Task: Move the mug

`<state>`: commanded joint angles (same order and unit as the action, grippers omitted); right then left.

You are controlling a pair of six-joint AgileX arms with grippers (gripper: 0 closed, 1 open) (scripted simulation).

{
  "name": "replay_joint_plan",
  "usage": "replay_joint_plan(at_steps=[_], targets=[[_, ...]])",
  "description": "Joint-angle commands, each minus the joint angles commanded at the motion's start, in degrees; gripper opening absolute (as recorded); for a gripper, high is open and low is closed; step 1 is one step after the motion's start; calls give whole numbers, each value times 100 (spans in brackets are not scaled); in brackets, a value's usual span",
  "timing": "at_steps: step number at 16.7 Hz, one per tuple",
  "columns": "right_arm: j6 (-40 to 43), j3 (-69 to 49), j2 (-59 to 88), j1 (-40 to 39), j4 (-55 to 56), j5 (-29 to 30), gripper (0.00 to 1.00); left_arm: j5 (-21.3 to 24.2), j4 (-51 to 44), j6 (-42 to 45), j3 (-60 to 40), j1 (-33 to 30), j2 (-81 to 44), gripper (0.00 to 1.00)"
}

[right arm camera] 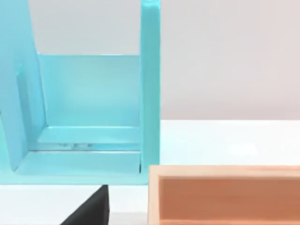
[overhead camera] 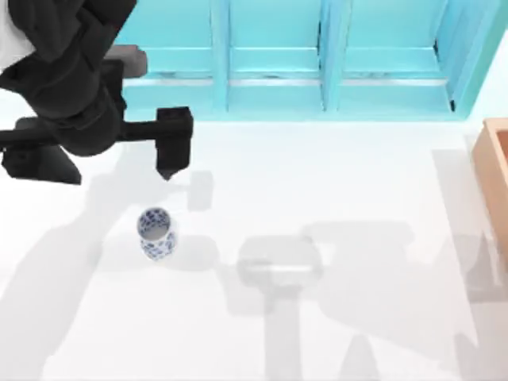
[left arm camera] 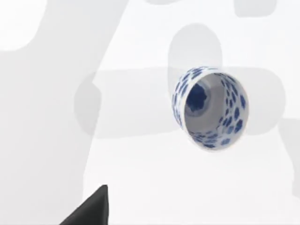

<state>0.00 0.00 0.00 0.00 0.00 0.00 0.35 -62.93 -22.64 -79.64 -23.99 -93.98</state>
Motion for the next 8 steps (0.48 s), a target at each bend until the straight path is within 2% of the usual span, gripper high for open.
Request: replay_joint_plan(at_steps=[4, 8], targets=[[0, 0, 0, 0, 0, 0, 100, -14, -840, -318, -1170, -330, -1302, 100], [0, 0, 0, 0, 0, 0, 100, -27, -1136, -436, -1602, -449, -1743, 100]])
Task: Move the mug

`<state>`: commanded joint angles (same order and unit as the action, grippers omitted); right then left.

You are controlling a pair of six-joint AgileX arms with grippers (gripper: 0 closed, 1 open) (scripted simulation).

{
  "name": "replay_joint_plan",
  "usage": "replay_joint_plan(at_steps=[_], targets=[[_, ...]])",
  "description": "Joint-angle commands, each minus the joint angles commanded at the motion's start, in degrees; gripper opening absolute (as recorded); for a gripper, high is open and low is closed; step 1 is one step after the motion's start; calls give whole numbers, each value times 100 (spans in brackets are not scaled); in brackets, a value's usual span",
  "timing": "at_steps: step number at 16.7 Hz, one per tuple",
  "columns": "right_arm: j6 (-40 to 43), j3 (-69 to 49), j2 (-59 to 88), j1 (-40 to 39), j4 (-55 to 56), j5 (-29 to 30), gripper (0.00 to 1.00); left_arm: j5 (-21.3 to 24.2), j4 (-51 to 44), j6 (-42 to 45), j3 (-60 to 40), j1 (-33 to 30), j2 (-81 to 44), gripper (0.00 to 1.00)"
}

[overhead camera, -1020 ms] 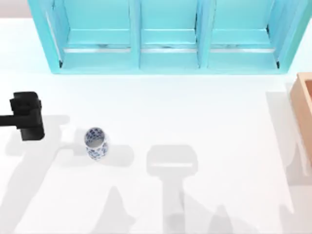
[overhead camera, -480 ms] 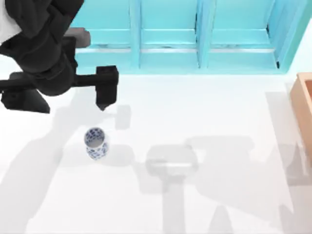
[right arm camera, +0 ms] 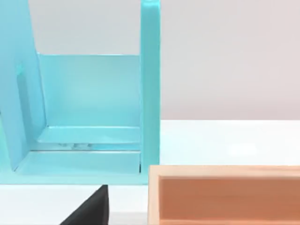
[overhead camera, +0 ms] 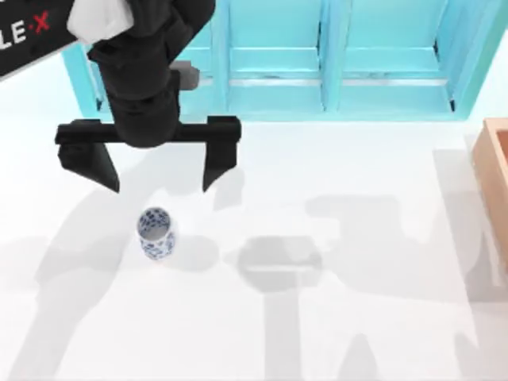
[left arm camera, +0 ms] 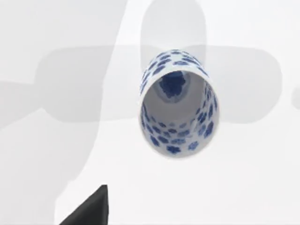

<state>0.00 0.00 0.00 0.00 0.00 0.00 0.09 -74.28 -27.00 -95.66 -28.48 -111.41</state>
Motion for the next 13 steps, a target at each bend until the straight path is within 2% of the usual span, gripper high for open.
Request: replay_joint_plan(at_steps=[7, 13], targets=[[0, 0, 0, 0, 0, 0, 100, 0, 238, 20, 225, 22, -38, 100], [0, 0, 0, 0, 0, 0, 100, 2, 1807, 26, 1359, 20, -387, 100]])
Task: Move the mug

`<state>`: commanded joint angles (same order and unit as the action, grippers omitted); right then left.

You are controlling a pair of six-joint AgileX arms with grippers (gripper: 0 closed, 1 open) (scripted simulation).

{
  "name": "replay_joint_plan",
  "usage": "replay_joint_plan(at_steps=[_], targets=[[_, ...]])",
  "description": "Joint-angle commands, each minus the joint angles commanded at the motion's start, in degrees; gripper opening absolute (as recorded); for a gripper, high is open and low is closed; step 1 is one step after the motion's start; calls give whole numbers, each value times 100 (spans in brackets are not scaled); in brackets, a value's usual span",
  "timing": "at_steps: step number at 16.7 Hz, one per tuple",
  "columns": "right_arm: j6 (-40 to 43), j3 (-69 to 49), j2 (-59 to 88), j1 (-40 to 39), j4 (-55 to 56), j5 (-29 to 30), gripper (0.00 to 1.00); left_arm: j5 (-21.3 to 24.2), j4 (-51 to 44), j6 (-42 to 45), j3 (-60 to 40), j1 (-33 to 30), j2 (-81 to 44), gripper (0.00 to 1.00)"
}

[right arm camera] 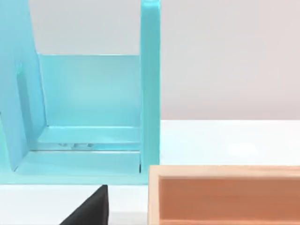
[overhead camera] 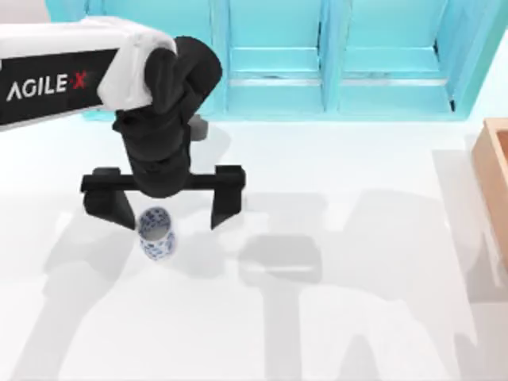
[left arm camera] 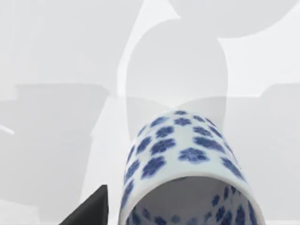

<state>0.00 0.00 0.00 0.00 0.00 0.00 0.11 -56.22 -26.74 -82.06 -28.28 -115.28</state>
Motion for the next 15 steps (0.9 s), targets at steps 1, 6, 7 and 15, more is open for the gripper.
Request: replay_joint_plan(at_steps=[1, 6, 7, 15], targets=[[0, 0, 0, 0, 0, 0, 100, 0, 166, -1, 144, -1, -48, 100], [0, 0, 0, 0, 0, 0, 100, 1, 316, -2, 280, -3, -97, 100], [0, 0, 0, 0, 0, 0, 100, 1, 316, -2, 280, -3, -97, 92], [0, 0, 0, 0, 0, 0, 100, 1, 316, -2, 280, -3, -97, 32]])
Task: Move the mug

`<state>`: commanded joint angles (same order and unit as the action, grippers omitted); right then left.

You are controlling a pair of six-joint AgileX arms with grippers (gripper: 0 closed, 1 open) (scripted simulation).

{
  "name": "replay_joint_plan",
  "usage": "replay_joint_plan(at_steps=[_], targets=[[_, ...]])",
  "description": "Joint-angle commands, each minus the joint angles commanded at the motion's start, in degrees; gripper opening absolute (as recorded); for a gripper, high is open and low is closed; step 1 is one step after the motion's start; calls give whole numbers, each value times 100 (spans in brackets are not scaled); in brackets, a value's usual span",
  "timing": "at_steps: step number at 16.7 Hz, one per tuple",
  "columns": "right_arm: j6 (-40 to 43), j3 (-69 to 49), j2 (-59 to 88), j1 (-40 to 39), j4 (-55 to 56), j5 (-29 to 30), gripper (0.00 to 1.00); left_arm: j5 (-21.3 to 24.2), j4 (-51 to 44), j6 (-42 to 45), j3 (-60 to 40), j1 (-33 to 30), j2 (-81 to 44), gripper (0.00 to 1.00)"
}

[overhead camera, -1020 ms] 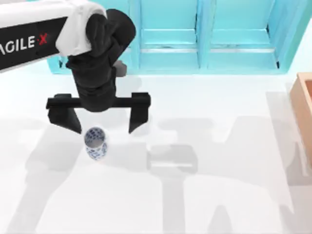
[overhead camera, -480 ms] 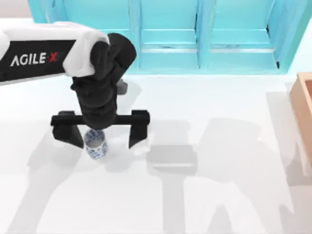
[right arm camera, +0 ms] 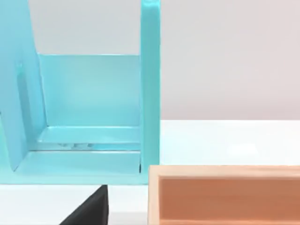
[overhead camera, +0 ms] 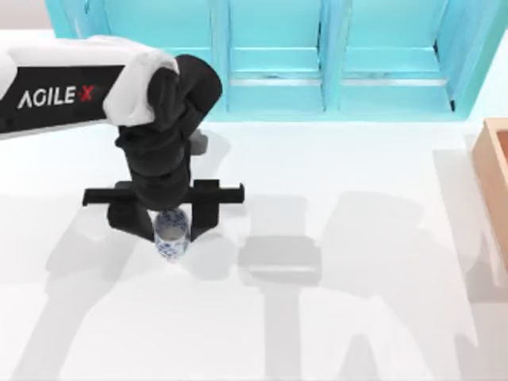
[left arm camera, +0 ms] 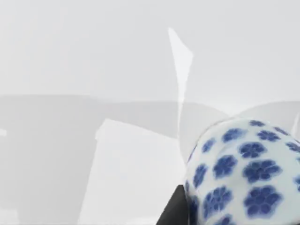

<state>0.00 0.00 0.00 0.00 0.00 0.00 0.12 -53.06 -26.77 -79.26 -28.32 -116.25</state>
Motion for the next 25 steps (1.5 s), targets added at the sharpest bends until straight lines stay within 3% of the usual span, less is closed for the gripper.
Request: replay_joint_plan(at_steps=[4, 5, 16, 20, 25], targets=[[0, 0, 0, 0, 0, 0, 100, 0, 0, 0, 0, 0, 0, 2], [0, 0, 0, 0, 0, 0, 100, 0, 0, 0, 0, 0, 0, 0], [0, 0, 0, 0, 0, 0, 100, 2, -87, 211, -95, 197, -6, 0], [0, 0, 0, 0, 0, 0, 100, 8, -461, 1283, -375, 1273, 12, 0], [0, 0, 0, 0, 0, 0, 100, -21, -1097, 3513, -663, 3511, 165, 0]])
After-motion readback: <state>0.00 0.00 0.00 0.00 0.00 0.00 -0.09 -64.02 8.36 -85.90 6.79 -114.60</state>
